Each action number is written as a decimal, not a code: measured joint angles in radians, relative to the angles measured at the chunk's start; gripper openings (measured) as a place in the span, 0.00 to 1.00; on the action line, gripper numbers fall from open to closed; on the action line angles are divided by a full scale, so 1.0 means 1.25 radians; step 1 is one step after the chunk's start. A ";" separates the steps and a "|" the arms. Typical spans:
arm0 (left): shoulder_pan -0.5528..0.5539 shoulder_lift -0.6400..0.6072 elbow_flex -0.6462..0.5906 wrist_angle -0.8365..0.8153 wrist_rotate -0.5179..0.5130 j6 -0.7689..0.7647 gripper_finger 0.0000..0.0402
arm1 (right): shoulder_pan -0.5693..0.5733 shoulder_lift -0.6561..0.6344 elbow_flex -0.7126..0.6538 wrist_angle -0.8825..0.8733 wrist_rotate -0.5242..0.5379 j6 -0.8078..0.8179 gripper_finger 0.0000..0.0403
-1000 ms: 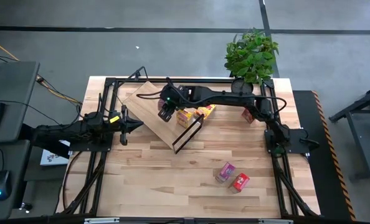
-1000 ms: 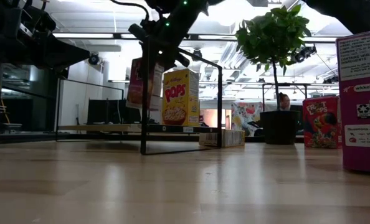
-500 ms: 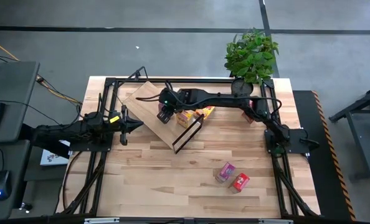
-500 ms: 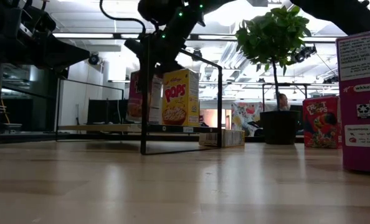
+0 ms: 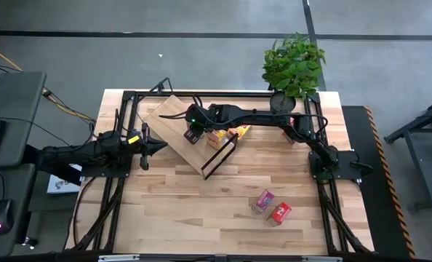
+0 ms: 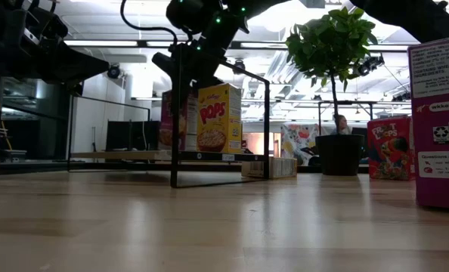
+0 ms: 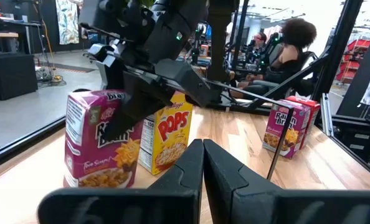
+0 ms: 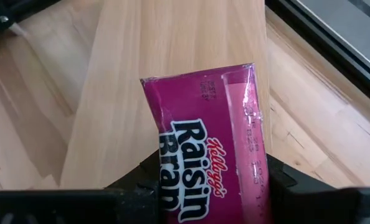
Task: Stack cereal on shelf
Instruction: Put the top violet cereal box on the shelf, then put the yellow cereal on the shelf aligned with the other yellow cereal box
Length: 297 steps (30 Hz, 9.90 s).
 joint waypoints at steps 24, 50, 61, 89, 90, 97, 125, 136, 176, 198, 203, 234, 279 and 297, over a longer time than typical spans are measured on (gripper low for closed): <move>0.000 0.000 0.000 0.000 0.000 0.000 0.01 | 0.004 -0.001 0.000 -0.006 0.010 0.004 0.62; 0.000 0.000 0.000 0.000 0.000 0.000 0.01 | -0.035 -0.070 0.168 -0.515 0.121 -0.266 0.63; 0.000 0.000 0.000 0.000 0.000 0.000 0.01 | -0.050 -0.256 -0.006 -0.550 0.175 -0.224 0.63; 0.000 0.000 0.000 0.000 0.000 0.000 0.01 | -0.061 -0.853 -1.329 0.794 0.056 -0.050 0.62; 0.000 0.000 0.000 0.000 0.000 0.000 0.01 | -0.061 -0.844 -1.329 0.803 0.057 -0.048 0.62; 0.000 0.000 0.000 0.000 0.000 0.000 0.01 | -0.067 -0.712 -1.329 0.905 0.098 -0.054 0.43; 0.000 0.000 0.000 0.000 0.000 0.000 0.01 | -0.091 -0.525 -1.289 0.955 -0.094 -0.161 0.00; 0.000 0.000 0.000 0.000 0.000 0.000 0.01 | -0.090 -0.795 -1.294 0.460 -0.116 -0.335 0.00; 0.000 0.000 0.000 0.000 0.000 0.000 0.01 | -0.117 -0.621 -1.088 0.219 0.156 0.139 0.00; 0.000 0.000 0.000 0.000 0.000 0.000 0.01 | -0.114 -0.587 -1.065 0.357 -0.176 -0.323 0.00; 0.000 0.000 0.000 0.000 0.000 0.000 0.01 | -0.095 -0.621 -1.066 0.332 -0.224 -0.391 0.00; 0.000 0.000 0.000 0.000 0.000 0.000 0.01 | 0.141 -0.638 -1.067 0.163 -0.029 -0.121 0.00; 0.000 0.000 0.000 0.000 0.000 0.000 0.01 | 0.255 -1.009 -1.545 0.613 0.368 0.363 0.00; 0.000 0.000 0.000 0.000 0.000 0.000 0.01 | 0.255 -1.010 -1.543 0.547 0.269 0.321 0.00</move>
